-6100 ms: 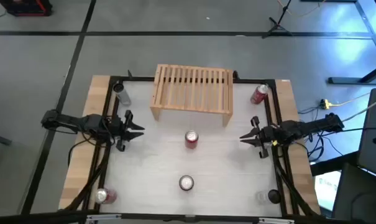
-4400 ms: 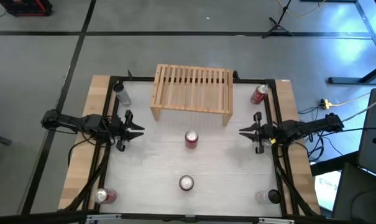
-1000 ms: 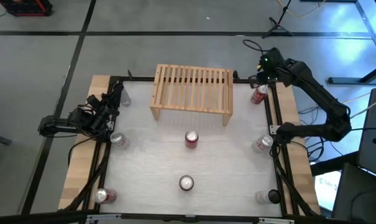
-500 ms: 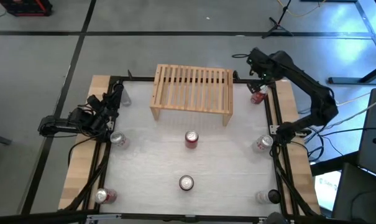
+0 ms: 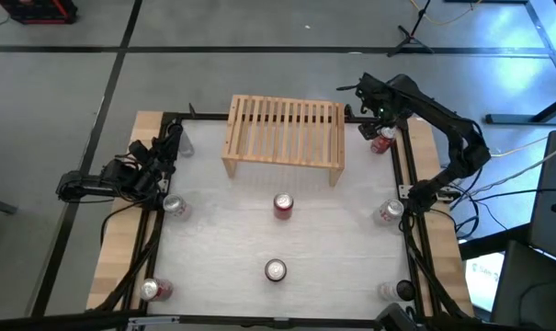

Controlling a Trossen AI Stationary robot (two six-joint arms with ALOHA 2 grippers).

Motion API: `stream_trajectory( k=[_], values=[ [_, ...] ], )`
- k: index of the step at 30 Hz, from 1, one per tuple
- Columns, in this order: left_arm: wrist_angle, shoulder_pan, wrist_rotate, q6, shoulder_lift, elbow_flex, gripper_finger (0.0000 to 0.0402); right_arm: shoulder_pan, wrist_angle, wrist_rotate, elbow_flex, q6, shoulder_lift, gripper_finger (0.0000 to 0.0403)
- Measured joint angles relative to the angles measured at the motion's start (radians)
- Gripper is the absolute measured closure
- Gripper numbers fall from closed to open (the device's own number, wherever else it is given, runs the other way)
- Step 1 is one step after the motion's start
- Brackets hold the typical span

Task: Place canned beverage on shelf
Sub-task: Put the top red and white soda can on the shelf

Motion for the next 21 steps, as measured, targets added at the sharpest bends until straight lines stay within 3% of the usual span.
stream_trajectory(
  k=[7, 21],
  values=[
    [0.0, 0.0, 0.0, -0.001, 0.0, 0.0, 0.0308, 0.0, -0.041, 0.107, 0.0, 0.029, 0.082, 0.0004],
    [0.0, 0.0, 0.0, 0.001, 0.0, 0.0, 0.0308, -0.001, -0.022, 0.125, -0.001, 0.024, 0.183, 0.0004]
  ],
)
